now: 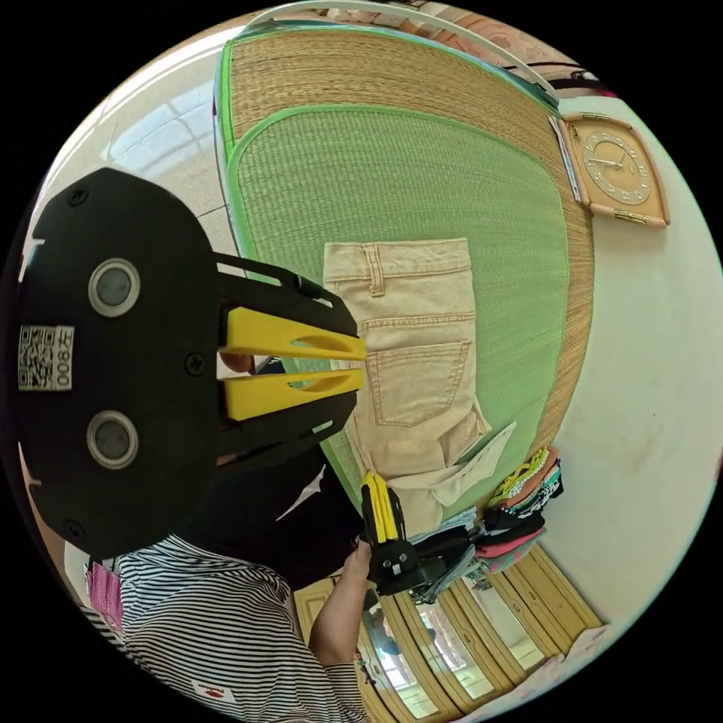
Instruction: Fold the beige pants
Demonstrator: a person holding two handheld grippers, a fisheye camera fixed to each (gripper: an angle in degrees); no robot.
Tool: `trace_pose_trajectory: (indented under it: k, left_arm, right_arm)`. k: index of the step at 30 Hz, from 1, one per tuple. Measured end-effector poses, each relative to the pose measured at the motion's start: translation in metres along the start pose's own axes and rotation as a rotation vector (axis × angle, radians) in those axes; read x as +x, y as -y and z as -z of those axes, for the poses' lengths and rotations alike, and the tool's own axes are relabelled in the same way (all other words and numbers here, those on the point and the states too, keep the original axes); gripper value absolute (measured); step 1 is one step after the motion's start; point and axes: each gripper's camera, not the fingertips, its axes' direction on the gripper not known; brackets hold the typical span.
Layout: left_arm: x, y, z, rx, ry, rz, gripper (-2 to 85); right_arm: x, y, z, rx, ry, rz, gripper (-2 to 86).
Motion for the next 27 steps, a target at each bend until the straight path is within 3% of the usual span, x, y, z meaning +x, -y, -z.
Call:
trace_pose_trajectory:
  k: [5, 17, 22, 27]
  left_arm:
    - [0.000, -0.003, -0.052, -0.138, 0.103, 0.040, 0.4]
    - [-0.028, -0.040, -0.045, -0.067, 0.150, 0.048, 0.2]
    - [-0.006, -0.047, -0.040, 0.062, 0.010, -0.015, 0.3]
    - [0.025, -0.031, -0.081, 0.016, -0.111, -0.115, 0.6]
  right_arm:
    - [0.003, -0.009, 0.017, 0.023, 0.048, -0.060, 2.5]
    - [0.014, -0.044, 0.090, 0.155, 0.170, -0.204, 0.2]
    - [0.014, -0.041, 0.086, 0.117, 0.172, -0.265, 0.1]
    - [-0.011, -0.041, 0.090, 0.105, 0.135, -0.260, 0.1]
